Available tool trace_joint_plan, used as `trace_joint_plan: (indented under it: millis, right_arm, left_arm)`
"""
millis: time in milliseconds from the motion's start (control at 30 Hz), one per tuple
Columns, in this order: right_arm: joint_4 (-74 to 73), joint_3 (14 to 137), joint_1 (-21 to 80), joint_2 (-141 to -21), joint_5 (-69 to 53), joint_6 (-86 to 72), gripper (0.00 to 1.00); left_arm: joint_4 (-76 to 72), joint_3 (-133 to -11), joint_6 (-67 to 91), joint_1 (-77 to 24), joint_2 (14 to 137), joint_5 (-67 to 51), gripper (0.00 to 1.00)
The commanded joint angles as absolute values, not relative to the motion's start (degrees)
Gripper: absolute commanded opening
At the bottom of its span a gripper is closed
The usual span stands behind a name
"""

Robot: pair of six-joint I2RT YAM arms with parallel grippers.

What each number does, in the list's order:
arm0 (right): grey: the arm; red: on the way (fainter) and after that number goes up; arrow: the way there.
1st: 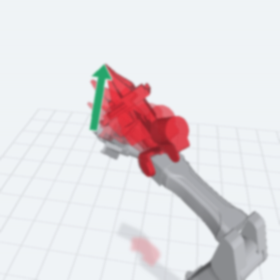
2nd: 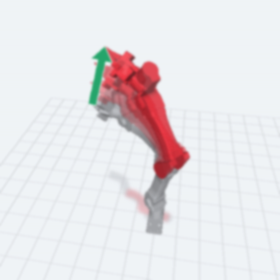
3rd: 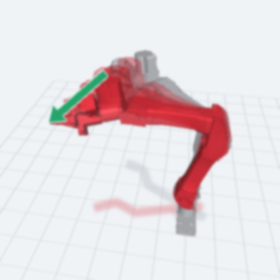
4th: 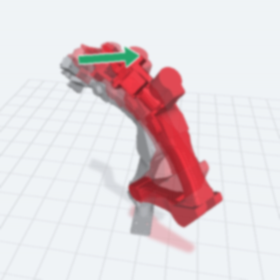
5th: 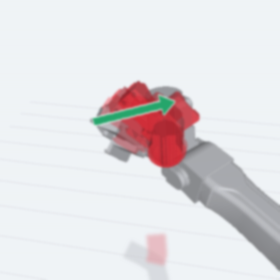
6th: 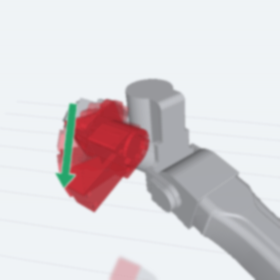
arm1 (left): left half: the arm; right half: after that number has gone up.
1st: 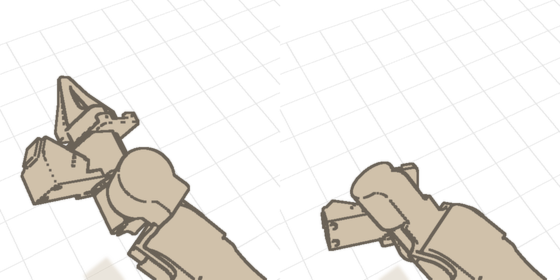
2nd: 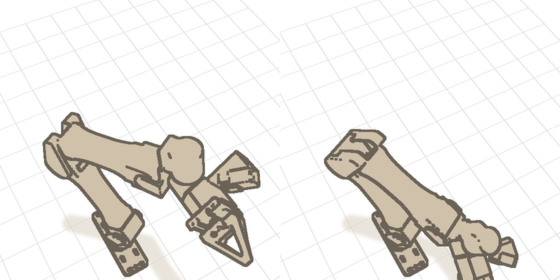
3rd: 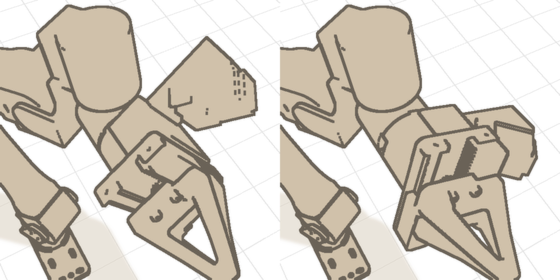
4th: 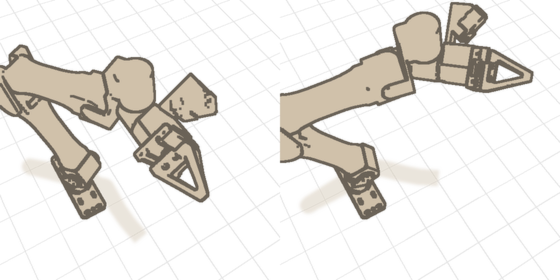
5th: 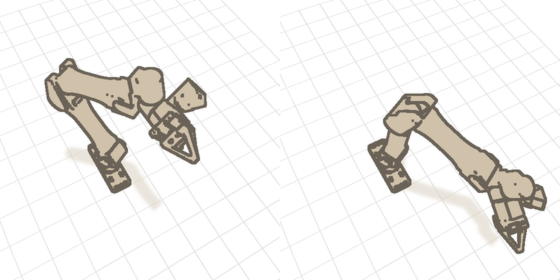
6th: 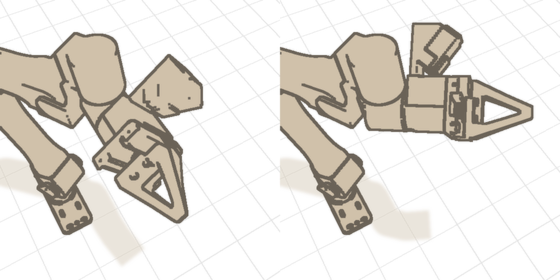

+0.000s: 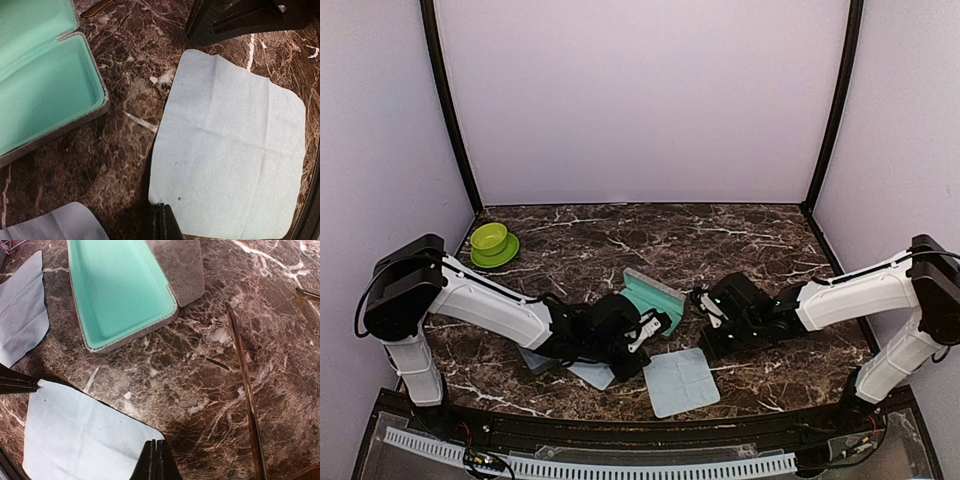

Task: Organize the sunglasses
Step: Pick up the corner of the glasses cleaning cloth from the center of the board.

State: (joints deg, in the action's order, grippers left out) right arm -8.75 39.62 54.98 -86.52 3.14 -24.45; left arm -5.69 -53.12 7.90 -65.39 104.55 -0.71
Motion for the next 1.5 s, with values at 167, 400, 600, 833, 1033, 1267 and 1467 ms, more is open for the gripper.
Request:
trace_joint_plan:
  millis: [167, 400, 600, 833, 1033, 1267, 1467]
  right_arm:
    - [-6.6, 40.9, 53.9, -85.9, 1.5, -24.3, 0.03]
    - [-9.0, 40.8, 53.6, -87.3, 0.3, -23.1, 0.34]
    - [-9.7, 42.4, 53.7, -90.4, 0.1, -22.1, 0.33]
    - [-10.1, 43.3, 54.5, -93.3, -0.7, -21.5, 0.27]
    - [-12.4, 42.5, 56.7, -93.0, 3.1, -21.8, 0.25]
    - [-13.7, 41.3, 57.2, -91.7, 4.2, -22.2, 0.25]
    - [-14.3, 41.1, 58.4, -92.5, 6.1, -21.8, 0.21]
  left_arm:
    - [-4.6, -55.7, 5.8, -65.0, 102.4, -2.2, 0.00]
    - [-4.5, -55.4, 5.6, -65.0, 102.3, -2.2, 0.00]
    - [-4.7, -55.3, 5.7, -65.0, 102.6, -2.2, 0.00]
    - [-4.8, -54.9, 6.2, -65.0, 102.7, -2.1, 0.00]
    - [-5.2, -54.4, 6.6, -65.0, 102.7, -2.0, 0.00]
    - [-5.4, -54.0, 6.9, -65.0, 102.5, -2.0, 0.00]
    - [-5.5, -53.8, 7.2, -65.0, 102.5, -2.0, 0.00]
